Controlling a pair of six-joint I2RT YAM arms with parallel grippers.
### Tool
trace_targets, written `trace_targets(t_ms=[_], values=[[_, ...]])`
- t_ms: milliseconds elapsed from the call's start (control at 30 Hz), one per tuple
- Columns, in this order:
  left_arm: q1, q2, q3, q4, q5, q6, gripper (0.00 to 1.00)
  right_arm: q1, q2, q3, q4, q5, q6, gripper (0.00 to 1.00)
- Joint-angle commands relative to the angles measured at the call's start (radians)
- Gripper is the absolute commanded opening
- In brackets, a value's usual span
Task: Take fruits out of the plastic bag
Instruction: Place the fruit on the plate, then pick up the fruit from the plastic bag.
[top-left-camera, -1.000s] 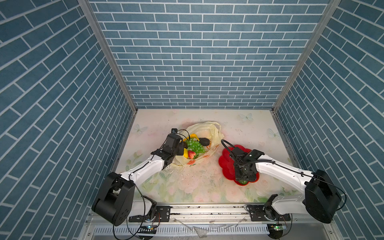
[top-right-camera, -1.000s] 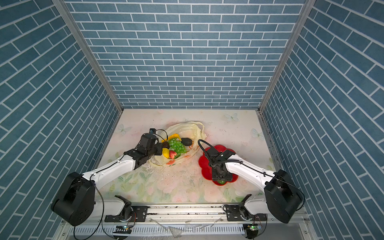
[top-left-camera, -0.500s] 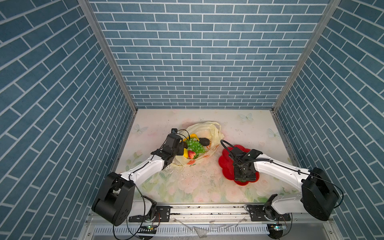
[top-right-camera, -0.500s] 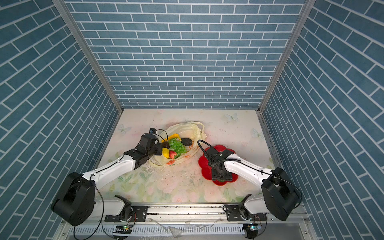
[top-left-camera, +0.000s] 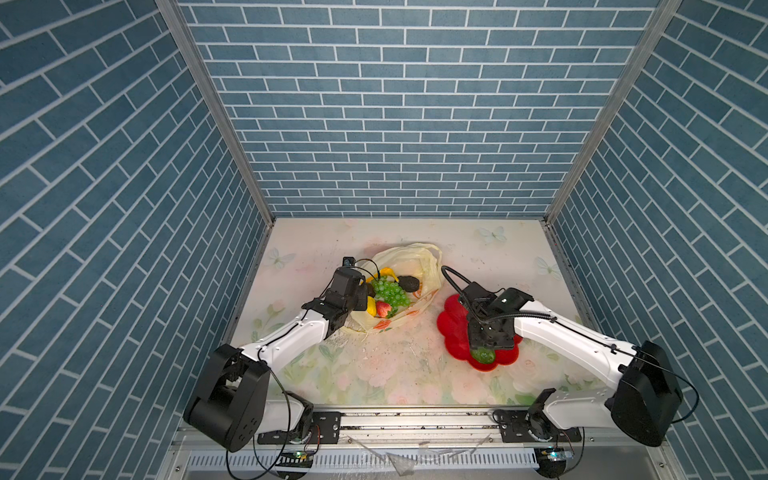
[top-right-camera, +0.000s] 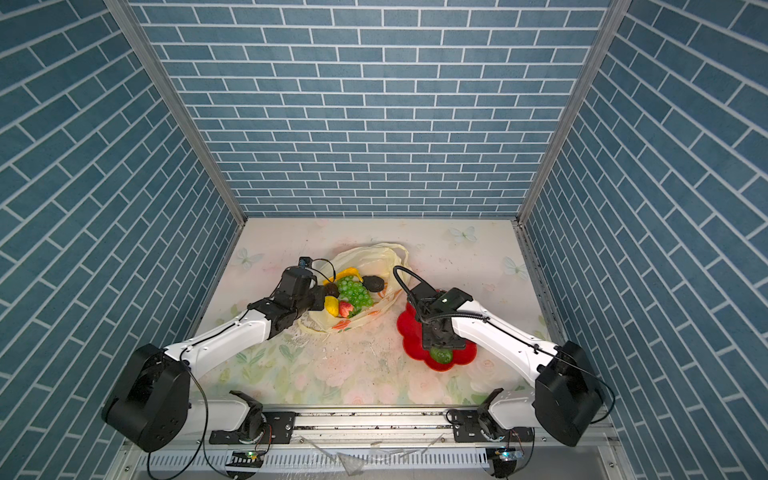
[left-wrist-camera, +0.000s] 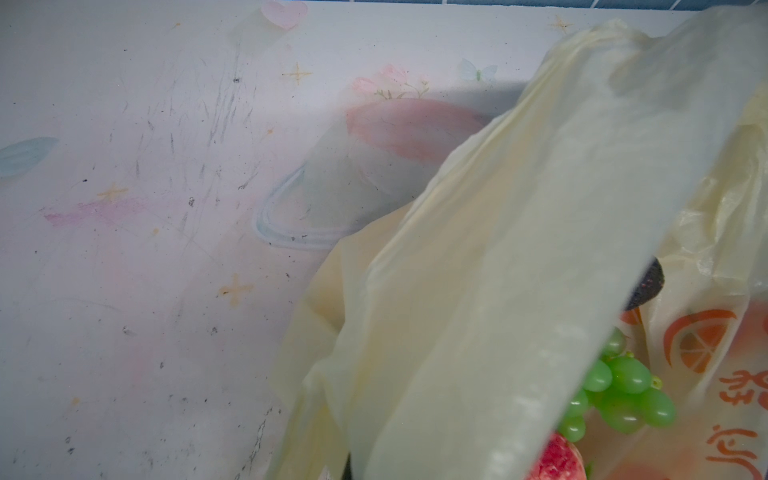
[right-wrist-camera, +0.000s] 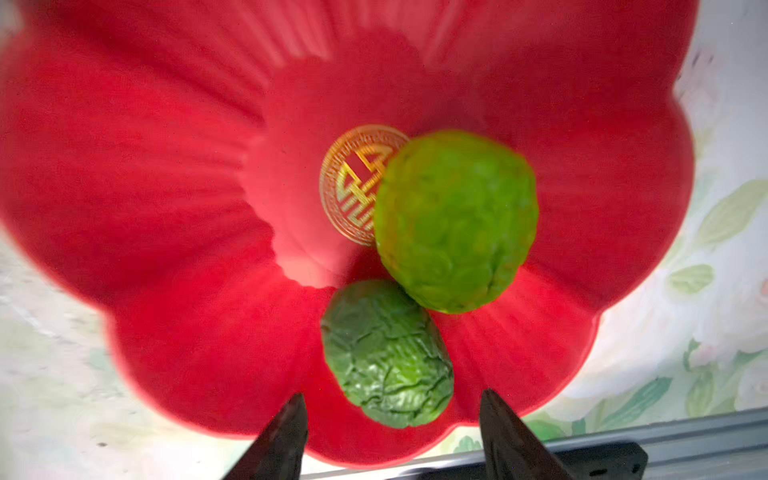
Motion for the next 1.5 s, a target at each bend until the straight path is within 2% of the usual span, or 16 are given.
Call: trace_targets(t_ms=[0, 167, 367, 633, 1033, 1467], values=[[0.002, -0.003, -0.008, -0.003, -0.002, 0.005, 0.00, -0.003, -0.032, 0.098, -0.004, 0.045, -0.082, 0.67], [0.002, -0.001, -0.008, -0.003, -0.003, 0.003, 0.00, -0.004, 0.074, 0.271, 0.118, 0.018, -0.253, 0.65], [0.003, -0.013, -0.010, -0.007, -0.011, 0.004, 0.00, -0.009, 0.245, 0.391, 0.317, -0.042, -0.595, 0.65], [0.003, -0.011, -0.012, -0.001, 0.002, -0.008, 0.00, -0.023, 0.527, 0.587, 0.326, -0.179, -0.860, 0.63], [0.003, -0.015, -0.011, 0.000, -0.001, -0.007, 0.00, -0.064, 0.767, 0.789, 0.285, -0.306, -1.048, 0.64], [0.002, -0.010, -0.012, 0.005, -0.013, -0.003, 0.00, -0.084, 0.964, 0.982, 0.209, -0.313, -1.120, 0.63]])
